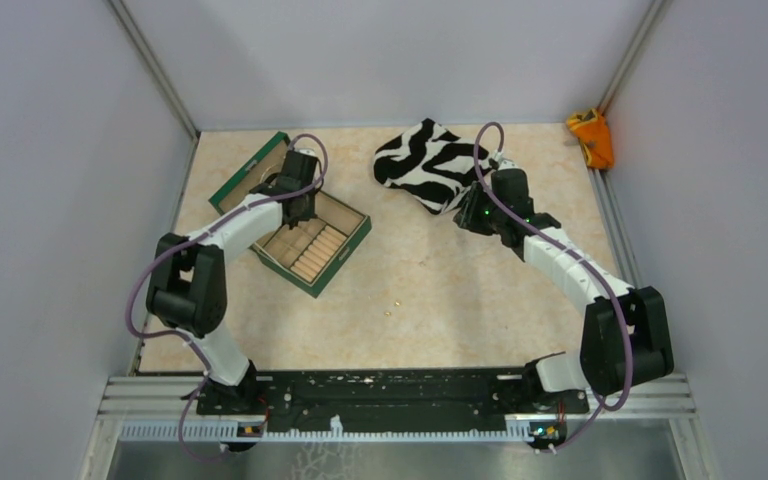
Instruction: Organize the mixed jewelry
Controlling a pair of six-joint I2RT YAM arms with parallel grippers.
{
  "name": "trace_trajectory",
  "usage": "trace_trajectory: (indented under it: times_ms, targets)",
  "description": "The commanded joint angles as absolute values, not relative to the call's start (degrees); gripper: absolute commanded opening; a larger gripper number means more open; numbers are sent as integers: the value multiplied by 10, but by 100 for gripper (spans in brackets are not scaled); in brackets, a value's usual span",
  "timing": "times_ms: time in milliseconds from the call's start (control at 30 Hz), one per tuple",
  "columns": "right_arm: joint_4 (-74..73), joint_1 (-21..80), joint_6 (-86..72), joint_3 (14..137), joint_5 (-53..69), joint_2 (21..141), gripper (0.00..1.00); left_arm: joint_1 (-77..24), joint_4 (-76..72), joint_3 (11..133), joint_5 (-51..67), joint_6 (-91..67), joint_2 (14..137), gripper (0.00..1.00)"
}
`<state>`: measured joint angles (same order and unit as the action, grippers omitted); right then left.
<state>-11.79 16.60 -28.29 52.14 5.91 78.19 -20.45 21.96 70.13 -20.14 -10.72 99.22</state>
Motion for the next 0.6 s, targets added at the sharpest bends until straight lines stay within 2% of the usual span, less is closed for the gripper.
trace_trajectory:
  times_ms: [0, 67, 167, 200, 300, 567]
  targets:
    - [-92, 167, -280, 522, 62, 779, 32, -200, 200, 699, -234, -114, 1006, 0]
    - [-94, 167, -278, 523, 62, 778, 32, -200, 197, 700, -236, -116, 1007, 3]
    - [-97, 167, -278, 525, 65, 773, 32, -200, 213, 711, -232, -123, 1011, 22]
    - [-98, 167, -278, 525, 65, 771, 32, -200, 218, 712, -230, -124, 1010, 25]
    - [-102, 167, -276, 524, 66, 760, 32, -200, 220, 711, -226, -125, 1002, 30]
    - [-112, 184, -271, 492, 83, 724, 33, -240, 240, 706, -148, -123, 904, 30]
